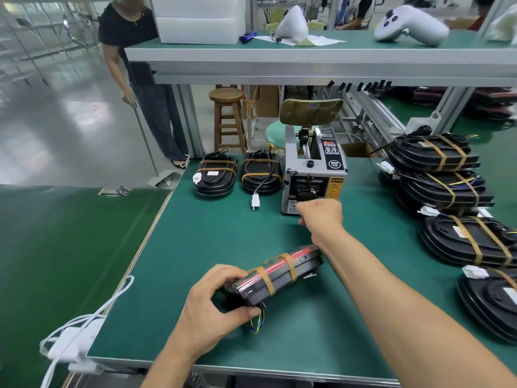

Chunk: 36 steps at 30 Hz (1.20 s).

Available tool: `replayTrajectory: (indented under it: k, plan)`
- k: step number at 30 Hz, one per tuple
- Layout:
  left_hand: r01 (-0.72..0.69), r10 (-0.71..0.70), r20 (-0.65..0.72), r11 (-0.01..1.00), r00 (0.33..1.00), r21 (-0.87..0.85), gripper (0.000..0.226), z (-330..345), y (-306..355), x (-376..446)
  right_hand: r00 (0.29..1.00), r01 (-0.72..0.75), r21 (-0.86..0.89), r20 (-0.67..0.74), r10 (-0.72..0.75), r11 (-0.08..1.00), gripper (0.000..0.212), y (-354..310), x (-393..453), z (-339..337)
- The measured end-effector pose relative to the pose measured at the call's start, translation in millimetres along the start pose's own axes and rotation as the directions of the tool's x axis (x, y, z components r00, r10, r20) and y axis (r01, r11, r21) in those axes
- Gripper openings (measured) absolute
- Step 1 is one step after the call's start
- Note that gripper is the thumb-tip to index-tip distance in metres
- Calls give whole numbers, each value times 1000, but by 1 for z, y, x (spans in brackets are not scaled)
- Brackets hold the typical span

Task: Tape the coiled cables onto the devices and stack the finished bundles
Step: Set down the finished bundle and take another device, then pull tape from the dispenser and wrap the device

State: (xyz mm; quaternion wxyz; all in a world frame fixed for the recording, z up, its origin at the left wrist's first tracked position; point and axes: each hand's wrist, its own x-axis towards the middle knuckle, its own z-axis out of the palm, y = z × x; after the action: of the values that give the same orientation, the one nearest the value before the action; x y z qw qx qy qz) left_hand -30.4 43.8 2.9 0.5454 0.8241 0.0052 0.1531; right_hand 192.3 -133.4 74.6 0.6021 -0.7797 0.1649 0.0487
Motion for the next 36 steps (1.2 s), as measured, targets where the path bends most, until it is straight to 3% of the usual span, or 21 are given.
replayTrajectory:
  k: [3,9,16,23,27,36]
  plan:
    - [15,-15,-4,1000,1000,-9,49,0,2,2,991,63,-21,118,-60,998,17,13,-5,-29]
    - [25,-25,-6,1000,1000,-12,51,0,1,1,980,195,93,24,-198,976,8,16,-10,-56]
    - [38,-39,-15,999,999,-19,52,1,3,1,980,171,231,58,-189,958,6,13,-6,-48]
    - [47,-47,-5,999,999,-24,53,0,0,0,953,288,202,-157,-259,936,13,10,14,-65]
    - [49,-49,-5,998,999,-26,52,0,1,1,925,355,152,-202,-322,922,15,-6,27,-69]
    - [49,-49,-9,998,999,-31,52,0,2,0,930,299,123,-259,-260,946,28,-11,35,-60]
